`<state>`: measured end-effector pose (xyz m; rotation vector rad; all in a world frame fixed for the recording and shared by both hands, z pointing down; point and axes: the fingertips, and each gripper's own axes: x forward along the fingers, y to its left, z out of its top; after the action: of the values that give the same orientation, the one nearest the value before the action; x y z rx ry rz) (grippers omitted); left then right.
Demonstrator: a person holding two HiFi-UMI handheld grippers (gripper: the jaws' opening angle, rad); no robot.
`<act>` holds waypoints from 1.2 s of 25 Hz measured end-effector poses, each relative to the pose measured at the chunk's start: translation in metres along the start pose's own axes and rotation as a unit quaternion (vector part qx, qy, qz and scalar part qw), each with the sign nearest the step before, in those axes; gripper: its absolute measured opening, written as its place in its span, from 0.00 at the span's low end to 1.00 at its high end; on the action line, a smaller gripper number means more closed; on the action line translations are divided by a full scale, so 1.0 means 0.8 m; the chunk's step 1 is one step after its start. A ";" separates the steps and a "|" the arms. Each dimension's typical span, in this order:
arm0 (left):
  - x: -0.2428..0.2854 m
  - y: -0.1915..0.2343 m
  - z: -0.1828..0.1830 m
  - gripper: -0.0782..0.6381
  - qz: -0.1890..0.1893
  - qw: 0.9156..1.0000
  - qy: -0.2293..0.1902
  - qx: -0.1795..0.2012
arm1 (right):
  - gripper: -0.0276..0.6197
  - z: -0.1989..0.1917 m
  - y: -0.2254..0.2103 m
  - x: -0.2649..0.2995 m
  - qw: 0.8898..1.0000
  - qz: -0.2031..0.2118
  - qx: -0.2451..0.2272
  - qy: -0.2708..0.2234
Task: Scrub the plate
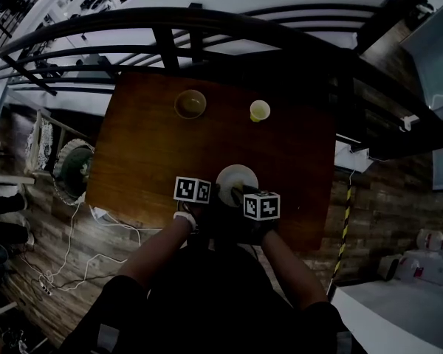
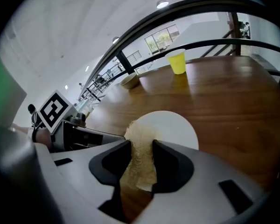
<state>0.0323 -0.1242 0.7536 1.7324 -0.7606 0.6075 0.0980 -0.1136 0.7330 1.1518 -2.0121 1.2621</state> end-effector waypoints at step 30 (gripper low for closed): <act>-0.001 -0.004 -0.001 0.20 0.007 1.000 -0.009 -0.006 | 0.27 -0.007 0.050 0.000 1.000 0.019 -0.002 -0.014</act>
<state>0.0344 -0.1230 0.7512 1.7263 -0.7877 0.5957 0.0640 -0.1003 0.7166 1.1399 -2.0655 1.2675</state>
